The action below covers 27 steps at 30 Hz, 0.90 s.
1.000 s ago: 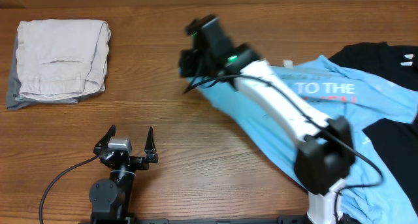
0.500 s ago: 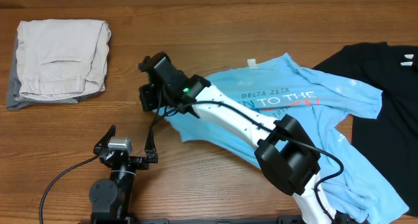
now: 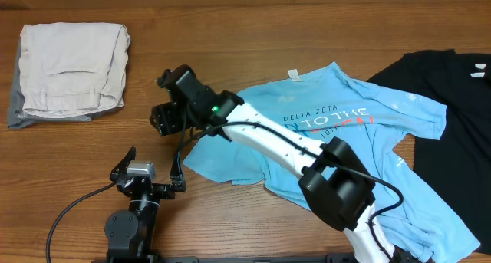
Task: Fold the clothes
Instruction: 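Drag the blue T-shirt leftward to table center with right gripper, then reach left gripper to the T-shirt collar and grasp it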
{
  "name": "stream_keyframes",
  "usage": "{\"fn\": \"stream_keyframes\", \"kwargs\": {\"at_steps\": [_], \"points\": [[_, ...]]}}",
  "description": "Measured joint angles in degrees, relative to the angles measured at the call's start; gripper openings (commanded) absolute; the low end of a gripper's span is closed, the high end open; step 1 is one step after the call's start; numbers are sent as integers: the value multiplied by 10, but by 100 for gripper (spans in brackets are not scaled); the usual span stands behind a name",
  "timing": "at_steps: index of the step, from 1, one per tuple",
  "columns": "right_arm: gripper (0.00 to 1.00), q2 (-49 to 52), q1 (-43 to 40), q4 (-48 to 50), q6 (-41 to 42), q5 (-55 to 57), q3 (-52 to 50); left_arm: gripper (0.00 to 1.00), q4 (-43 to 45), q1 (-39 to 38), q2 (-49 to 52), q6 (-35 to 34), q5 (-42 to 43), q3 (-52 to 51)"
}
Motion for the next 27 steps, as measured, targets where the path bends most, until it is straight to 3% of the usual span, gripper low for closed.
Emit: {"fn": "stream_keyframes", "kwargs": {"at_steps": [5,12,21,27], "points": [[85,-50,-70,-143,-3,36,5,100,0,0,0,0,0,0],[100,-172,-240,-349,-5,107,23,100,0,0,0,0,0,0],[100,-188,-425,-488,-5,137,27,100,31,0,0,12,-1,-1],[100,-188,-498,-485,-5,140,27,100,58,0,0,14,94,-1]]}}
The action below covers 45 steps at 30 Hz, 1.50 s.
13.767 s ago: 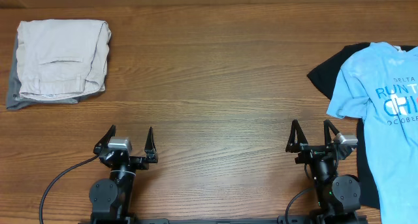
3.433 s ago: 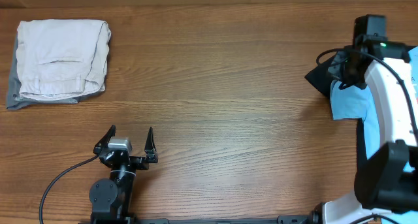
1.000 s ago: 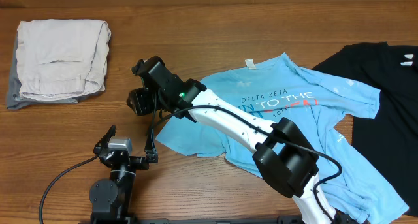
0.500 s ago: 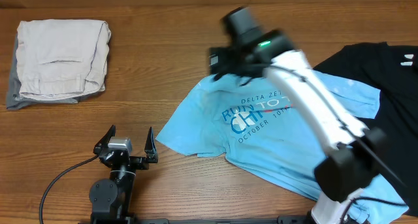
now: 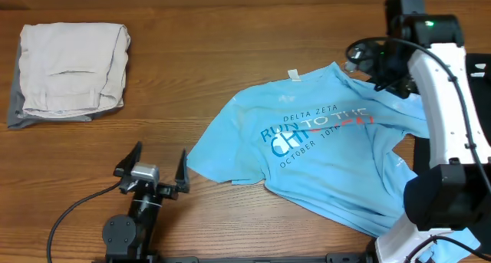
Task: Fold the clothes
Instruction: 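Reach left gripper to the T-shirt collar and grasp it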
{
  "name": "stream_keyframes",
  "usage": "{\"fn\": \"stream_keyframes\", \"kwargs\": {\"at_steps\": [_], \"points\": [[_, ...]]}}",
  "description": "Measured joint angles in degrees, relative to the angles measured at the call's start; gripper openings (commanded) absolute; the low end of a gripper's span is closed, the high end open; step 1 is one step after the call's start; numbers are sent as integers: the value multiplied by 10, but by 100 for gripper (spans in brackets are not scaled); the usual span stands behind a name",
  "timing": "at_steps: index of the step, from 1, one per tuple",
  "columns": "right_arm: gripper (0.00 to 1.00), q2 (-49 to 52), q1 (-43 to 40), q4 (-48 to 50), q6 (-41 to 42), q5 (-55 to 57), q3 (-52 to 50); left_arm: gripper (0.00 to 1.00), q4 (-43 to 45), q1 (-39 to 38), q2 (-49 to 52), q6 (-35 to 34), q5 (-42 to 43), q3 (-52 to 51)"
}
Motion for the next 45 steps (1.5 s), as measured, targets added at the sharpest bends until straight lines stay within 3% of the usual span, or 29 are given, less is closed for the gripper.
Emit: {"fn": "stream_keyframes", "kwargs": {"at_steps": [5,10,19,23,26,32,41,42,44,45], "points": [[100,0,-32,0,0,0,0,100,-40,0,31,-2,64,60],[100,0,-38,0,0,0,0,100,-103,0,166,14,88,246],[100,0,-37,0,0,0,-1,100,-373,-16,596,48,125,714],[100,0,-37,0,0,0,-1,100,-485,-67,789,73,112,901],[100,0,-37,0,0,0,-1,100,-522,-119,905,90,85,999],[100,0,-37,0,0,0,-1,100,-483,-194,1054,122,56,1045],[100,0,-37,0,0,0,-1,100,-442,-226,1214,125,52,1047],[100,0,-37,0,0,0,-1,90,-437,-228,1225,125,52,1047],[100,0,-37,0,0,0,-1,29,-432,-229,1244,125,52,1047],[100,0,-37,0,0,0,-1,17,-429,-231,1252,130,52,1047]]}}
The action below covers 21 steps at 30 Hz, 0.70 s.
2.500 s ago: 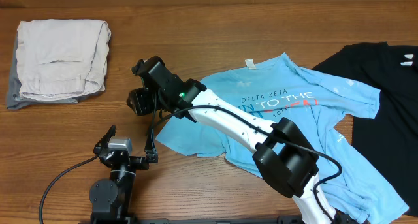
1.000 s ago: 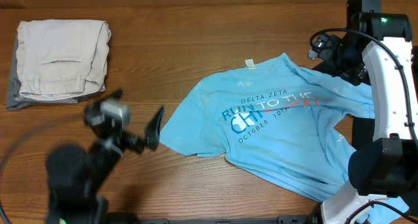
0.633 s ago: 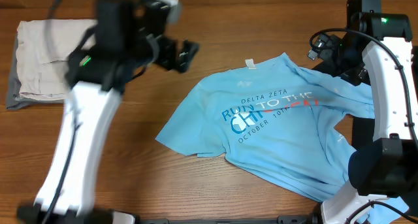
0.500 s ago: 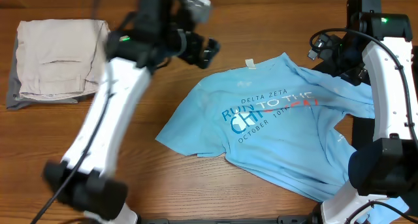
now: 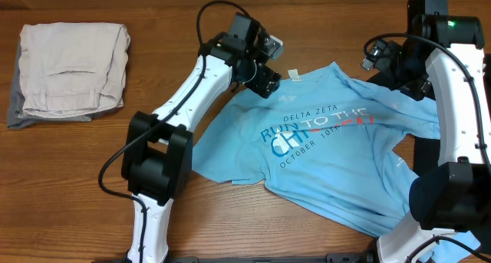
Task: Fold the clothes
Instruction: 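Reach left gripper to the T-shirt collar and grasp it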
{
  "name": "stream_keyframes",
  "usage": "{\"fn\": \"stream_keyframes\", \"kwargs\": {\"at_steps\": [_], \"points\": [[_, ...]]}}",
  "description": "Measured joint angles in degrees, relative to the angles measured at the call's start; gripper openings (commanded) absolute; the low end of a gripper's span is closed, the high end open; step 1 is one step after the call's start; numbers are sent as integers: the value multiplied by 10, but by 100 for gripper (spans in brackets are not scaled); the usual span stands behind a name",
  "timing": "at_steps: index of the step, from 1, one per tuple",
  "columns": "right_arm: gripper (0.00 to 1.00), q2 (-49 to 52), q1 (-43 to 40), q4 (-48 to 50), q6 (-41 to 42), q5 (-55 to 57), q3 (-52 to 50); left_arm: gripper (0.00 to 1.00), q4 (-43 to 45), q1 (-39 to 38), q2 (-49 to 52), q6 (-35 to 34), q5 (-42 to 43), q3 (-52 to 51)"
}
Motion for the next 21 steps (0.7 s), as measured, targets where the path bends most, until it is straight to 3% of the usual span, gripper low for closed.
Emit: {"fn": "stream_keyframes", "kwargs": {"at_steps": [1,2,21], "points": [[100,0,0,0,0,0,0,6,3,0,5,0,0,0],[100,0,0,0,0,0,0,4,5,-1,9,0,0,0],[100,0,0,0,0,0,0,4,27,-1,90,4,-1,1]]}}
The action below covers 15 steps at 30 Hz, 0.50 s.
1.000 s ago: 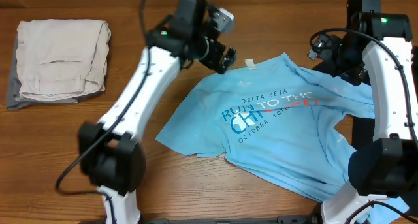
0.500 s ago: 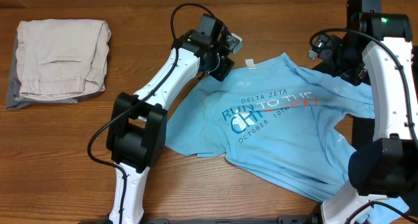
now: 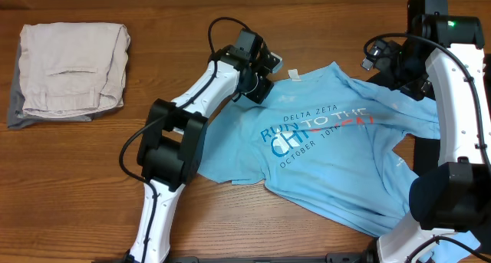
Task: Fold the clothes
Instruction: 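Reach left gripper to the T-shirt collar and grasp it, then pull the T-shirt collar up-left with the left gripper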
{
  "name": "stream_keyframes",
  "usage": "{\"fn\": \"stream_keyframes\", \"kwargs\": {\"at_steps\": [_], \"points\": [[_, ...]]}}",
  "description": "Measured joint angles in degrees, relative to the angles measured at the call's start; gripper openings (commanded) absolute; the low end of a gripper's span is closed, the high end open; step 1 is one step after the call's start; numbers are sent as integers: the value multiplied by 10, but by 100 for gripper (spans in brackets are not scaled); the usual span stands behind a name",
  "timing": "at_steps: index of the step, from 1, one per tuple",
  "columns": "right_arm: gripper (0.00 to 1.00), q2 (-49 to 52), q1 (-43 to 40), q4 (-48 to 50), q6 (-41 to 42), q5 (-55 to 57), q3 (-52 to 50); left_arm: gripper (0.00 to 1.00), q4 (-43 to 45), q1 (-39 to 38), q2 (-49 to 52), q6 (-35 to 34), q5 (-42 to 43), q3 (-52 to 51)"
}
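Note:
A light blue printed T-shirt [image 3: 322,140] lies front up and rumpled across the middle and right of the table, its white neck tag [image 3: 294,73] at the far edge. My left gripper [image 3: 261,87] is down at the shirt's left shoulder, beside the collar. My right gripper [image 3: 381,64] sits at the shirt's right shoulder, over the sleeve. From overhead, the arms hide both sets of jaws, so neither grip on the cloth shows.
A folded beige garment [image 3: 69,67] rests on a grey one at the far left corner. A black garment [image 3: 420,152] lies under the blue shirt's right side and behind the right arm. Bare wood spans the left and front.
My left gripper has shifted slightly, from just beyond the shirt's left shoulder down onto it, and the arm has swung a little right. The right arm and the shirt look unchanged.
At first the right arm reached across the shirt to the table's left while the left arm sat folded at the front. Then the right gripper stood at the shirt's right shoulder. Later the left arm had stretched to the left shoulder, where it now rests.

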Motion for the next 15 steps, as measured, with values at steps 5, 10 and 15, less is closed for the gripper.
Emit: {"fn": "stream_keyframes", "kwargs": {"at_steps": [5,10,15], "points": [[100,0,0,0,0,0,0,4,8,-1,2,-14,-49,1],[100,0,0,0,0,0,0,5,10,-5,1,-52,-151,5],[100,0,0,0,0,0,0,6,16,3,1,-67,-196,3]]}}
